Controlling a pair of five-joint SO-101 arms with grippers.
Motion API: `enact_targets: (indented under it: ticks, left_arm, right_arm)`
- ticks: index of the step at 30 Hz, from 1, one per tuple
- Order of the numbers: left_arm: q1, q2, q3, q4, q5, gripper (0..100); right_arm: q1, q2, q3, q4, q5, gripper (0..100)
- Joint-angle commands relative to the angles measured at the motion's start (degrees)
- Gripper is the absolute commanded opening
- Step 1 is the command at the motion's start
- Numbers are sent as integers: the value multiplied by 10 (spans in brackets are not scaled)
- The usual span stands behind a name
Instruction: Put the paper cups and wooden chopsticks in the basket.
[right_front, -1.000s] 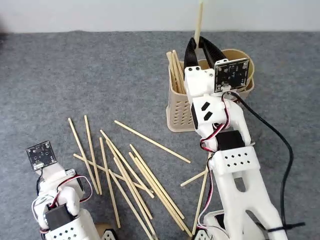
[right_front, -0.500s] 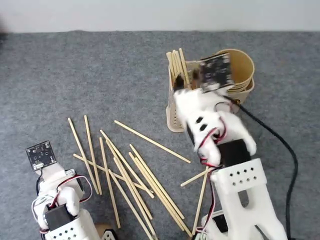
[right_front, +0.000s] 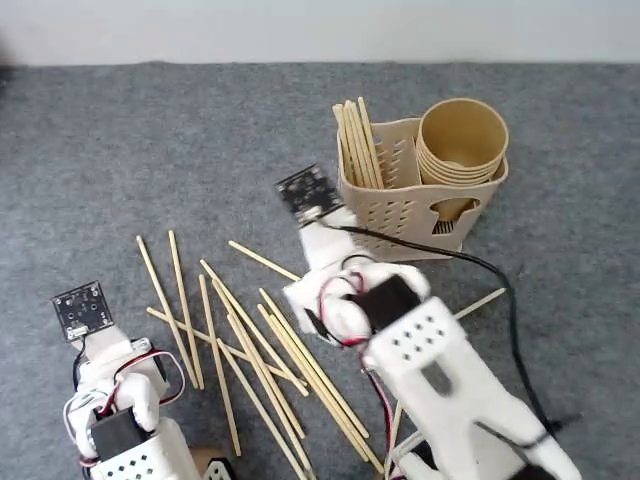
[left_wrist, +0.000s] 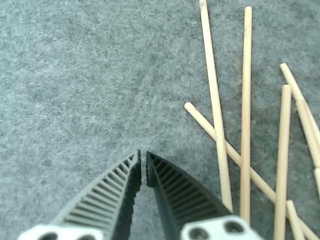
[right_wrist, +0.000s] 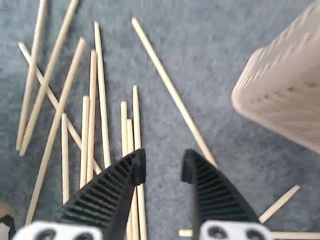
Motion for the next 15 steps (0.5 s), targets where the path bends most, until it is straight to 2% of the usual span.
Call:
enact_targets:
  ticks: [1,8,15]
  left_arm:
    - [2,-8,-7,-2,-1,17]
    - [2,-8,-7,-2,-1,17]
    - [2,-8,-7,-2,-1,17]
  right_arm:
    - [-29,53,-34,4,-22,217]
    - [-79,163,-35,-39,-25,220]
    - [-85,261,-35,-90,-25,220]
